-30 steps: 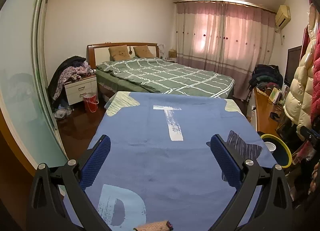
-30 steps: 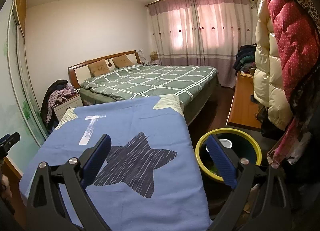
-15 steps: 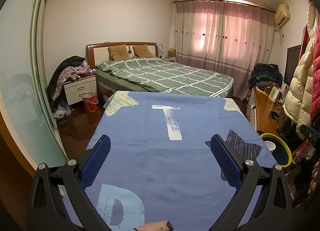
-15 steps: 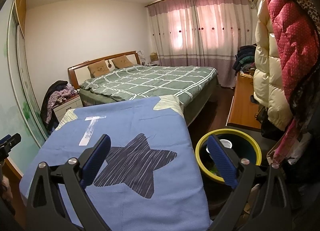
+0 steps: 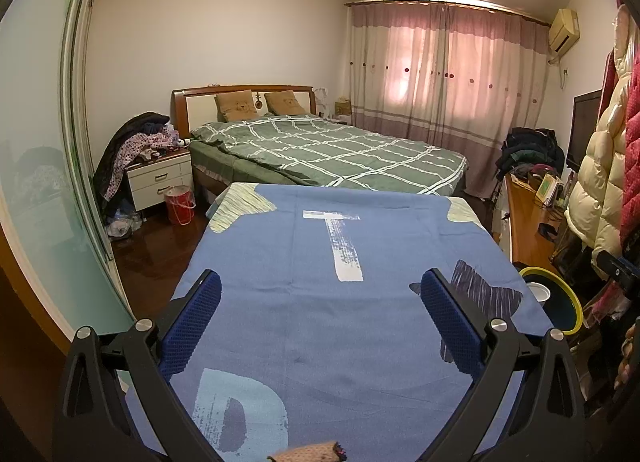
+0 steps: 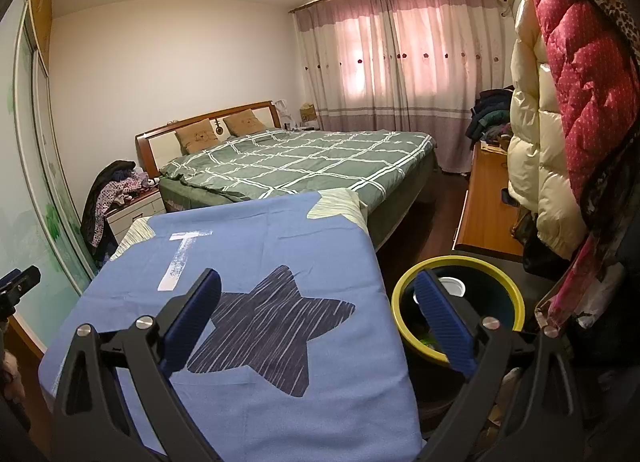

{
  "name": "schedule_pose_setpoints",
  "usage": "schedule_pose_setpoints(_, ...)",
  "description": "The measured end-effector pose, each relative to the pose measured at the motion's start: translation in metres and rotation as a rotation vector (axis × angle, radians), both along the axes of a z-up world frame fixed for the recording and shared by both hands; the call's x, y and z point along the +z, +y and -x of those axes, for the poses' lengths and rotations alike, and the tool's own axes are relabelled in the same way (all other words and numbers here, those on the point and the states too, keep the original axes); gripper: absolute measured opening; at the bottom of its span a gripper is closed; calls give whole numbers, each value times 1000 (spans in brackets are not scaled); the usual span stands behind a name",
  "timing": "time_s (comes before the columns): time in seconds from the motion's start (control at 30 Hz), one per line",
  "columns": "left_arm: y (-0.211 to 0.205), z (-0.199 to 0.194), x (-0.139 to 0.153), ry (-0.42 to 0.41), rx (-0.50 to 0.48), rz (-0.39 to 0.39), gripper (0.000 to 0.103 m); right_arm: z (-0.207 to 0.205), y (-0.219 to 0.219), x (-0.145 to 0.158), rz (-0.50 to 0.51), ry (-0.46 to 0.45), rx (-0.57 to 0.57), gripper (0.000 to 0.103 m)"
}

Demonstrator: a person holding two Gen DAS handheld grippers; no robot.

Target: Collect trash

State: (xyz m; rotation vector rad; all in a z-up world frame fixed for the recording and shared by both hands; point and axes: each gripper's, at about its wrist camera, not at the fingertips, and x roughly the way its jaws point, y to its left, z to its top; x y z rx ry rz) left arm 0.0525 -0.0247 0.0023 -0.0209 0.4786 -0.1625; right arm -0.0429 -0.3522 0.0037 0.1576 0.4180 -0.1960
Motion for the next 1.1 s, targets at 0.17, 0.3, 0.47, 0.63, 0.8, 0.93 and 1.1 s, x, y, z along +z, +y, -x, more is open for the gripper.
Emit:
schedule_pose_setpoints(0.17, -2, -1, -2, 2, -3, 0, 98, -1, -1, -1, -1, 2, -1, 93)
schedule_pose_setpoints(0.3, -3, 0, -4, 4, -5, 1, 98, -3, 0, -4, -4, 6, 1, 93)
schedule_pose_setpoints(0.47, -4, -2, -6, 8, -3, 0, 98, -4, -1, -7, -7, 10, 3, 93)
schedule_pose_setpoints(0.63, -5, -3, -7, 10, -3, 3, 98, -4, -1, -7, -9, 10, 3, 93)
schedule_pose_setpoints(0.8, -4, -3, -7, 10, -4, 2, 98, -4, 0, -7, -10, 12, 4, 93)
schedule_pose_setpoints(0.93, -4, -3, -7, 6, -8, 3, 98, -5, 0, -8, -11, 13, 6, 93)
schedule_pose_setpoints(1.1, -7, -3, -7, -4, -3, -13, 98, -5, 0, -8, -11, 14, 4, 93)
